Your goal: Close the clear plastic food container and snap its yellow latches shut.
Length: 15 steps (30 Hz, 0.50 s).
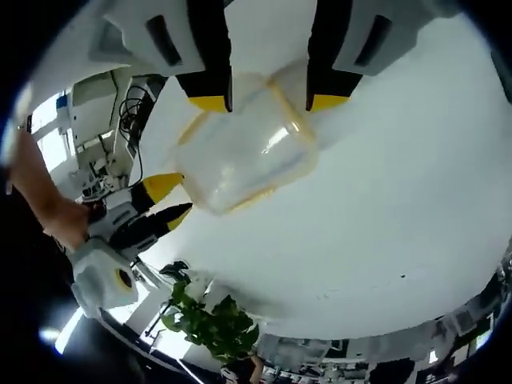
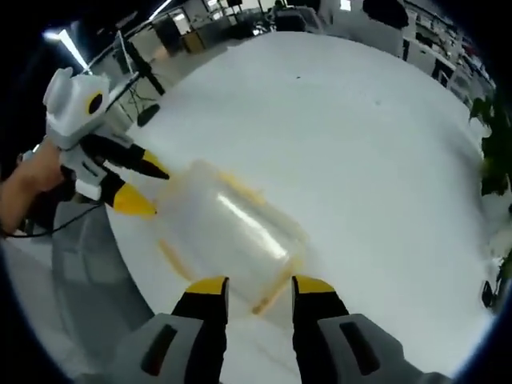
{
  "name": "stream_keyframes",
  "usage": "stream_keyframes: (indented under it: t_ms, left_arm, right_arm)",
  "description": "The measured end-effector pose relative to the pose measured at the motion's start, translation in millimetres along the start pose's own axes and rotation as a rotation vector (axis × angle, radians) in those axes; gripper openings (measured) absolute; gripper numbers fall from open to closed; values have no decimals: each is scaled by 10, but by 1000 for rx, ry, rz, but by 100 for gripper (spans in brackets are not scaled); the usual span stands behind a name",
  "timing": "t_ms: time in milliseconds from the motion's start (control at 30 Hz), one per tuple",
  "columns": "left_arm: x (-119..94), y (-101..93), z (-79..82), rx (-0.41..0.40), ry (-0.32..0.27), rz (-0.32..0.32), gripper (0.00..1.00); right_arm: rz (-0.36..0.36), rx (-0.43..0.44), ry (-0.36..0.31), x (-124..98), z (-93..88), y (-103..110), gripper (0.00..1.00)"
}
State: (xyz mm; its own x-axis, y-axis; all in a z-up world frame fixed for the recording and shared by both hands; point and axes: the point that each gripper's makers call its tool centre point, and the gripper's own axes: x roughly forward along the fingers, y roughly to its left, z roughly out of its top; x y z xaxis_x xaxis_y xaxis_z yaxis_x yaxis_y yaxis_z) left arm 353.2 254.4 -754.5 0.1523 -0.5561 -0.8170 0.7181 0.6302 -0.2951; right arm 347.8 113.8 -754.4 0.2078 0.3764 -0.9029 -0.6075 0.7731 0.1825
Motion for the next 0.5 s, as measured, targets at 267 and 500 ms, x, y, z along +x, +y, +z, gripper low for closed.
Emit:
stream_keyframes:
  t_ms: [267, 500]
  left_arm:
    - [-18, -21, -60, 145, 39, -10, 35]
    - [-31, -59, -49, 290, 69, -28, 35]
  right_arm:
    - [10, -139, 24, 0, 15, 55, 28]
    - [19, -229, 53, 7, 10, 57, 28]
